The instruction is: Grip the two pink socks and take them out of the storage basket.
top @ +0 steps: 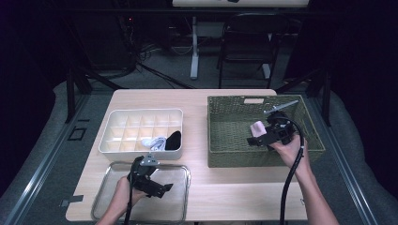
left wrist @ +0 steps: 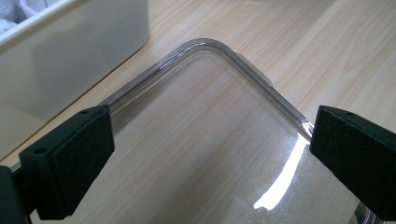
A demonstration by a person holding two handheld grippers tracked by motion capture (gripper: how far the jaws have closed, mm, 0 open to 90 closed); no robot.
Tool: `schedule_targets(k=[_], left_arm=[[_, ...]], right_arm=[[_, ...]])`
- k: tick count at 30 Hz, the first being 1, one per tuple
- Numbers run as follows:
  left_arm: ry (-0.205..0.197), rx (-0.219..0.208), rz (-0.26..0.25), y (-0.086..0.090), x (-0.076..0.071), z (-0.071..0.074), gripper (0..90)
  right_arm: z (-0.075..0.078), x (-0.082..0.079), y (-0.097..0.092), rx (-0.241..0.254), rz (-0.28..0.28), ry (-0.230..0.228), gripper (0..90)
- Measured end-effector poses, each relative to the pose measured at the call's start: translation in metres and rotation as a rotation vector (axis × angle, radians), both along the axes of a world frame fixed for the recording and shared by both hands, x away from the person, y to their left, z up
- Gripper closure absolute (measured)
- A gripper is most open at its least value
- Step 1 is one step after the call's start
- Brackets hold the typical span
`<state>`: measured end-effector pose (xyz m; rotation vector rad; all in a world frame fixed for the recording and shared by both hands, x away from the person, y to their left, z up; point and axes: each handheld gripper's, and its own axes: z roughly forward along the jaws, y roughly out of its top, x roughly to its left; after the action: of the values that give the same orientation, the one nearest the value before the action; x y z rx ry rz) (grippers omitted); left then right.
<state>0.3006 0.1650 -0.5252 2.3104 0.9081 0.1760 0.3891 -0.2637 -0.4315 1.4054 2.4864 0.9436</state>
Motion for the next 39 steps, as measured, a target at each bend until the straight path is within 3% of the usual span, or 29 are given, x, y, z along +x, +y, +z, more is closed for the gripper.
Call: schedule_targets(k=[14, 20, 23, 27, 39], left_arm=[[0.002, 0.003, -0.009, -0.001, 0.000, -0.001, 0.2], [0.006, 0.002, -0.014, -0.002, 0.000, -0.002, 0.2], [0.005, 0.002, -0.018, -0.003, 0.000, -0.002, 0.2], [0.005, 0.001, -0.015, -0.001, -0.001, -0.001, 0.2], [0.005, -0.003, -0.013, -0.001, -0.001, 0.000, 0.2]], right_arm=[[-0.023, 0.047, -0.011, -0.020, -0.087, 0.050, 2.7], [-0.029, 0.063, -0.016, -0.021, -0.135, 0.044, 4.4], [-0.032, 0.072, -0.017, -0.061, -0.150, 0.070, 5.4], [-0.037, 0.084, -0.019, -0.073, -0.170, 0.108, 6.0], [-0.051, 0.100, -0.025, -0.133, -0.238, 0.167, 20.5]])
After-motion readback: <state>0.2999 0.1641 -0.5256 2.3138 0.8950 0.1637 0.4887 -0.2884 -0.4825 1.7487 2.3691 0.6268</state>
